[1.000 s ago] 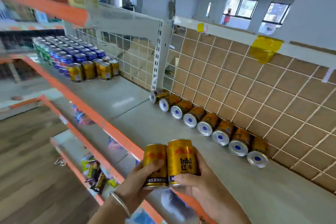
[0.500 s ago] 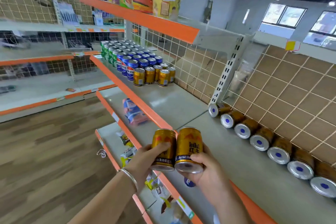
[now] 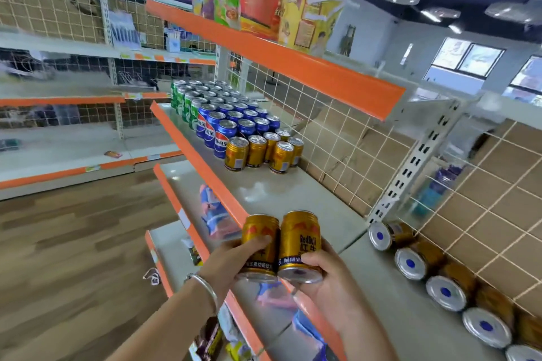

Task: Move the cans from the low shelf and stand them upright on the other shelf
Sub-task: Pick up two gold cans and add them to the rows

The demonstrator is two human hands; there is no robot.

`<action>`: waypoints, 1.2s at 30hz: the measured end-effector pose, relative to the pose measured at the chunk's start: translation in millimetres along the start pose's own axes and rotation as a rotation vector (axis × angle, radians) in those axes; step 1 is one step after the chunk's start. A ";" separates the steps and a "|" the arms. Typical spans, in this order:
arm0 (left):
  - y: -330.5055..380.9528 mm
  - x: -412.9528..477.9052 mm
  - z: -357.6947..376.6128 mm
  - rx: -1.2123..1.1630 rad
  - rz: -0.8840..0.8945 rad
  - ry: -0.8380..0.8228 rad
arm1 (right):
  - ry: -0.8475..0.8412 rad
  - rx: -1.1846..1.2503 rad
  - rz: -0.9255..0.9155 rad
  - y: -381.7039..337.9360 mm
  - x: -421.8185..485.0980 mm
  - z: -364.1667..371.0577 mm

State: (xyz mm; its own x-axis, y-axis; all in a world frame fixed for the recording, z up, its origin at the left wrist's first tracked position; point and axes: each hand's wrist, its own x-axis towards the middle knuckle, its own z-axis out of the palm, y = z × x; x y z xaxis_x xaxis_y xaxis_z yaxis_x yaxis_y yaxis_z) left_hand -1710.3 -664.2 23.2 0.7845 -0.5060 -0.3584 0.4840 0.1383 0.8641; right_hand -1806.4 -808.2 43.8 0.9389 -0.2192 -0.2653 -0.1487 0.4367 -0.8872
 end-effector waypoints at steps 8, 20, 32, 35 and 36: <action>21.5 70.0 -3.4 -0.122 -0.069 0.084 | 0.180 0.028 0.109 -21.2 73.2 4.8; 57.2 151.7 -27.2 0.020 -0.122 0.004 | 0.271 -0.002 0.155 -30.1 157.4 -2.6; 95.1 225.5 -71.3 0.224 0.046 -0.101 | 0.520 -0.373 -0.159 -20.1 283.8 13.3; 98.6 244.0 -82.8 0.381 0.144 -0.120 | 0.526 -0.540 -0.304 -17.8 302.0 26.8; 97.7 250.4 -86.4 0.410 0.160 -0.135 | 0.546 -0.604 -0.351 -16.0 308.3 28.3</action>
State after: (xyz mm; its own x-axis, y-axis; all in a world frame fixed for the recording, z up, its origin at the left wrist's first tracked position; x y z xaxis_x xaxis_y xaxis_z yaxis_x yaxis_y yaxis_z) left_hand -1433.1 -703.8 -12.6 0.7660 -0.6163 -0.1831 0.1459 -0.1108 0.9831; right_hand -1505.8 -858.0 -13.1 0.7052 -0.7070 0.0537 -0.1628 -0.2352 -0.9582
